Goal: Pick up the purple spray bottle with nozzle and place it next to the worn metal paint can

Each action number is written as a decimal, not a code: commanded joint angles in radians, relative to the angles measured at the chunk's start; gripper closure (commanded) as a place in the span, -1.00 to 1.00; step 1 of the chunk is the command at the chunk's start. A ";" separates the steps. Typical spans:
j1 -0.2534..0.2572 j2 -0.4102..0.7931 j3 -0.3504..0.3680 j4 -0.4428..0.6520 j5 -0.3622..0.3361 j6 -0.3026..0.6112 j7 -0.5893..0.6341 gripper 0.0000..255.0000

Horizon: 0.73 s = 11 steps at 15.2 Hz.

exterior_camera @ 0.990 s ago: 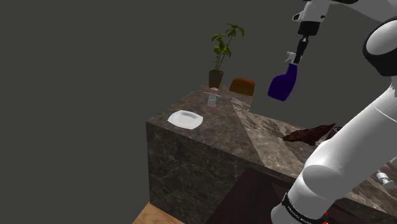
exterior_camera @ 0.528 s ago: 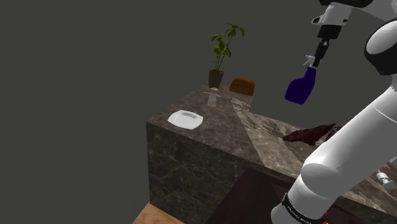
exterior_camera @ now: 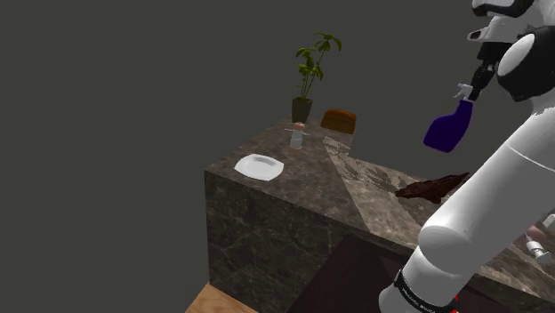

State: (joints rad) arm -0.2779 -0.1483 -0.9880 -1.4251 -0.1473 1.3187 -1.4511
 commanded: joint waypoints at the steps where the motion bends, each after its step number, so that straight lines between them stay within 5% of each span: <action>1: -0.015 0.049 -0.065 0.026 0.037 0.008 -0.078 1.00; 5: -0.122 0.238 -0.208 0.115 0.206 0.006 -0.291 1.00; 11: -0.526 0.521 -0.180 0.335 0.475 -0.068 -0.552 1.00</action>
State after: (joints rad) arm -0.7173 0.3215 -1.1832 -1.1482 0.2764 1.2760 -1.9588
